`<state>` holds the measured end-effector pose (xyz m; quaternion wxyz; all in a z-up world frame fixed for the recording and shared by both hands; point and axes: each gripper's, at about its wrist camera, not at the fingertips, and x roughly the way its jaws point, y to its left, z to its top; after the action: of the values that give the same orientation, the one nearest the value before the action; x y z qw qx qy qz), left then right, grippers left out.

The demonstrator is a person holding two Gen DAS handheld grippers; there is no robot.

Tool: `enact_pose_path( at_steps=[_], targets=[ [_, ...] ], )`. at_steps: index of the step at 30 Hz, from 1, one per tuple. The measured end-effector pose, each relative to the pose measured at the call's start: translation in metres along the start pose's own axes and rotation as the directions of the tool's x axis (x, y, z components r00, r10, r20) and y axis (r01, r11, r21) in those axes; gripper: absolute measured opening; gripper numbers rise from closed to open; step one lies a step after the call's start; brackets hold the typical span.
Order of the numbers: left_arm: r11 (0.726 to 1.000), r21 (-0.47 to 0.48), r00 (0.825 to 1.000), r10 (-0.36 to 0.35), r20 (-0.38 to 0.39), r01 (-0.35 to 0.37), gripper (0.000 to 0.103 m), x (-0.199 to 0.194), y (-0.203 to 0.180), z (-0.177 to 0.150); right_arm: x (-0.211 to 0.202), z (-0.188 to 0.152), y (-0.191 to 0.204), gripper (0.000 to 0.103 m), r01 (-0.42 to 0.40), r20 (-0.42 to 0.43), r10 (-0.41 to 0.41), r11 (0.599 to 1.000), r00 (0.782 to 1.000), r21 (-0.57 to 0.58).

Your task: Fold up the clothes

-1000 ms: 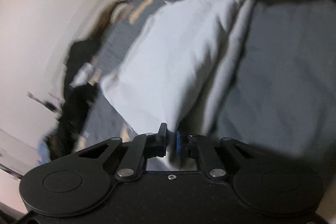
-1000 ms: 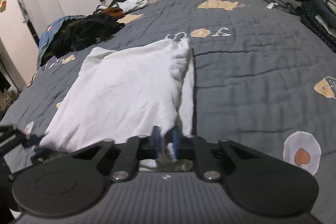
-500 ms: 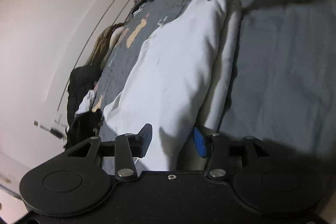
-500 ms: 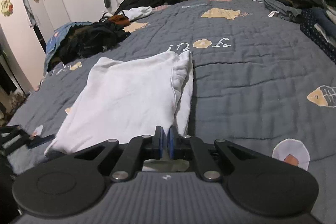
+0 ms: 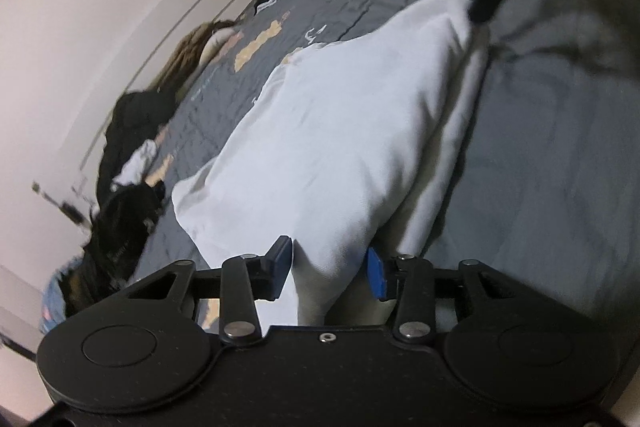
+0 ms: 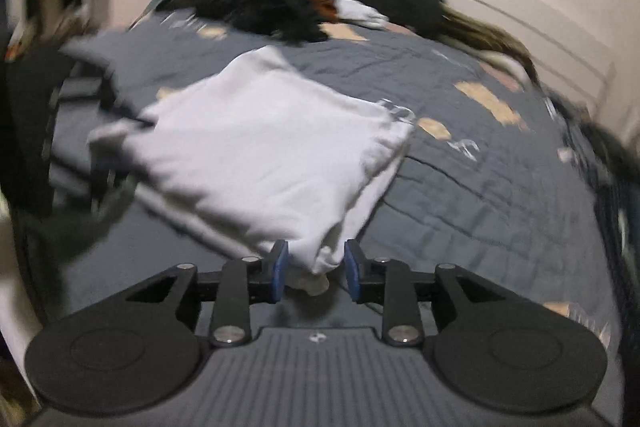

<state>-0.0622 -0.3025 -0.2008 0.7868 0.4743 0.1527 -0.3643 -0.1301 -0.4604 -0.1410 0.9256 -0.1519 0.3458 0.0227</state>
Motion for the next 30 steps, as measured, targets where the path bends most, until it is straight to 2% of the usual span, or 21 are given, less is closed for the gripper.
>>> enact_pose_path(
  at_steps=[7, 10, 11, 12, 13, 14, 15, 20, 23, 25, 26, 27, 28, 30],
  targets=[
    [0.994, -0.101, 0.999, -0.048, 0.010, 0.049, 0.040, -0.009, 0.018, -0.001, 0.009, 0.003, 0.015, 0.035, 0.013, -0.007, -0.015, 0.973, 1.000, -0.230],
    [0.986, -0.149, 0.997, -0.073, 0.019, 0.075, 0.031, -0.013, 0.027, -0.001, 0.019, -0.001, 0.023, 0.035, 0.007, -0.028, -0.017, 0.943, 0.999, -0.332],
    [0.983, -0.165, 0.996, -0.081, 0.022, 0.083, 0.021, -0.015, 0.030, -0.001, 0.021, -0.003, 0.024, 0.034, 0.007, -0.027, -0.018, 0.935, 0.999, -0.355],
    [0.979, -0.180, 0.996, -0.089, 0.026, 0.092, 0.013, -0.016, 0.033, -0.001, 0.023, -0.005, 0.025, 0.028, 0.007, -0.027, -0.018, 0.926, 0.999, -0.377],
    [0.975, -0.196, 0.995, -0.097, 0.030, 0.101, 0.012, -0.017, 0.035, -0.001, 0.022, -0.006, 0.026, 0.024, 0.010, -0.018, -0.018, 0.918, 1.000, -0.395],
    [0.971, -0.212, 0.994, -0.104, 0.033, 0.109, 0.010, -0.019, 0.038, -0.001, 0.020, -0.006, 0.026, 0.016, 0.025, 0.001, -0.027, 0.910, 1.000, -0.414],
    [0.967, -0.227, 0.993, -0.112, 0.037, 0.118, 0.009, -0.020, 0.041, 0.000, 0.017, -0.006, 0.026, 0.013, 0.044, 0.022, -0.038, 0.901, 0.999, -0.433],
    [0.939, -0.304, 0.987, -0.150, 0.058, 0.161, 0.008, -0.027, 0.056, 0.000, 0.000, 0.003, 0.021, 0.009, 0.144, 0.109, -0.107, 0.889, 0.988, -0.434],
    [0.946, -0.283, 0.987, -0.155, 0.039, 0.160, 0.010, -0.021, 0.051, 0.001, -0.004, 0.009, 0.016, 0.009, 0.127, 0.101, -0.095, 0.908, 0.990, -0.400],
    [0.965, -0.228, 0.991, -0.133, 0.010, 0.131, 0.015, -0.015, 0.040, 0.001, -0.001, 0.007, 0.017, 0.009, 0.126, 0.093, -0.096, 0.907, 0.991, -0.403],
    [0.974, -0.198, 0.993, -0.118, -0.004, 0.115, 0.028, -0.013, 0.034, 0.001, 0.001, 0.004, 0.017, 0.009, 0.127, 0.088, -0.100, 0.904, 0.991, -0.408],
    [0.986, -0.143, 0.995, -0.095, -0.021, 0.091, 0.032, -0.010, 0.026, 0.000, 0.003, 0.001, 0.018, 0.009, 0.129, 0.084, -0.103, 0.901, 0.991, -0.414],
    [0.991, -0.103, 0.995, -0.090, -0.039, 0.086, 0.031, -0.008, 0.020, -0.002, 0.005, -0.002, 0.018, 0.009, 0.130, 0.079, -0.106, 0.899, 0.991, -0.419],
    [0.993, -0.064, 0.992, -0.101, -0.072, 0.096, 0.010, -0.004, 0.015, -0.006, 0.009, -0.008, 0.020, 0.009, 0.133, 0.070, -0.113, 0.893, 0.991, -0.430]
  ],
)
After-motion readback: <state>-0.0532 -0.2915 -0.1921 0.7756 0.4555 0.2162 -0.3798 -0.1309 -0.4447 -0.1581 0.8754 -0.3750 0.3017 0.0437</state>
